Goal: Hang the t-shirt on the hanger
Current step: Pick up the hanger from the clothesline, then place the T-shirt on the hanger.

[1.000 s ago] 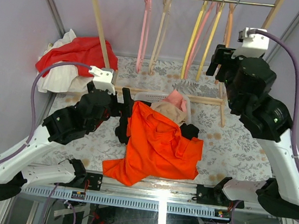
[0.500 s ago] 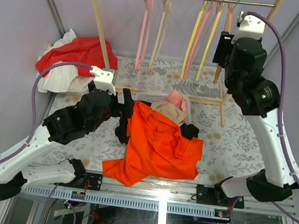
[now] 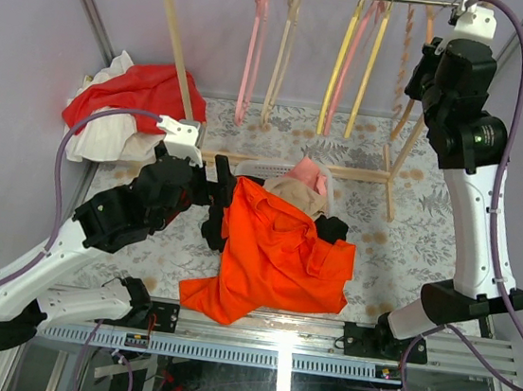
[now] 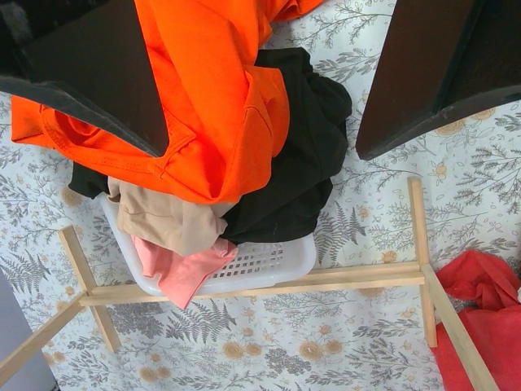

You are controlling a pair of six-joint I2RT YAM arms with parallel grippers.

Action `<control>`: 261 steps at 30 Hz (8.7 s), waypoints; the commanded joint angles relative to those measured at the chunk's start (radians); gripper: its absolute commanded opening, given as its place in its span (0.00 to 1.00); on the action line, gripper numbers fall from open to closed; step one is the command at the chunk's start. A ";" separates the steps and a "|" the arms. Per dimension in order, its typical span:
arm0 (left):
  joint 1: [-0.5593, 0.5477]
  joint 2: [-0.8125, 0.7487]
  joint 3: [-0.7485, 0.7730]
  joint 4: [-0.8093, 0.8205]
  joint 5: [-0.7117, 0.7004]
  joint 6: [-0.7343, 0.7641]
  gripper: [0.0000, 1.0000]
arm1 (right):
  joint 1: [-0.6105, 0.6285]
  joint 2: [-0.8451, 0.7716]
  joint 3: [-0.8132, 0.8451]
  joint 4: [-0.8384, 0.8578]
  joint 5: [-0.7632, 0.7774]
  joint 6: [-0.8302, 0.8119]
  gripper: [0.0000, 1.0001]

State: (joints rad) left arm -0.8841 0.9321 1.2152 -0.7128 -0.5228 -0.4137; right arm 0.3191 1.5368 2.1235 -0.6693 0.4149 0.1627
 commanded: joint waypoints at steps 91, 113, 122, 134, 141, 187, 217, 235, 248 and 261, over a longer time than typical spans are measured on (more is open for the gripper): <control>-0.324 0.307 0.086 -0.187 -0.261 -0.175 0.86 | -0.032 -1.018 -0.533 -0.697 -0.871 0.212 0.00; -0.206 0.415 0.081 -0.049 -0.333 -0.151 0.33 | -0.032 -1.104 -0.701 -0.649 -0.916 0.211 0.00; -0.205 0.373 0.103 -0.014 -0.234 -0.123 0.17 | -0.032 -1.114 -0.784 -0.518 -0.934 0.240 0.00; -0.204 0.335 0.206 -0.036 -0.142 -0.077 0.13 | -0.032 -1.112 -0.863 -0.266 -0.991 0.282 0.00; -0.218 0.330 0.281 -0.044 -0.105 -0.048 0.13 | -0.032 -1.127 -0.958 -0.176 -1.051 0.296 0.00; -0.213 0.257 0.145 -0.113 -0.169 -0.226 0.67 | -0.032 -1.206 -1.107 -0.043 -1.026 0.189 0.00; -0.143 0.269 0.161 -0.116 -0.078 -0.216 0.00 | -0.032 -1.163 -1.011 -0.090 -1.022 0.173 0.00; -0.246 0.386 0.429 -0.297 0.017 -0.108 0.00 | -0.033 -1.009 -0.867 -0.070 -1.020 0.090 0.00; -0.254 0.343 0.355 -0.332 0.017 -0.126 0.00 | -0.031 -1.011 -0.879 -0.028 -1.085 0.109 0.00; -0.312 0.399 0.513 -0.367 0.024 -0.093 0.00 | -0.032 -1.103 -1.058 0.043 -1.194 0.176 0.00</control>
State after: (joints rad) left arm -1.1774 1.3121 1.6646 -1.0718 -0.5041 -0.5369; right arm 0.2871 0.4511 1.0573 -0.7273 -0.7227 0.3119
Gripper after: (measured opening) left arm 0.007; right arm 0.123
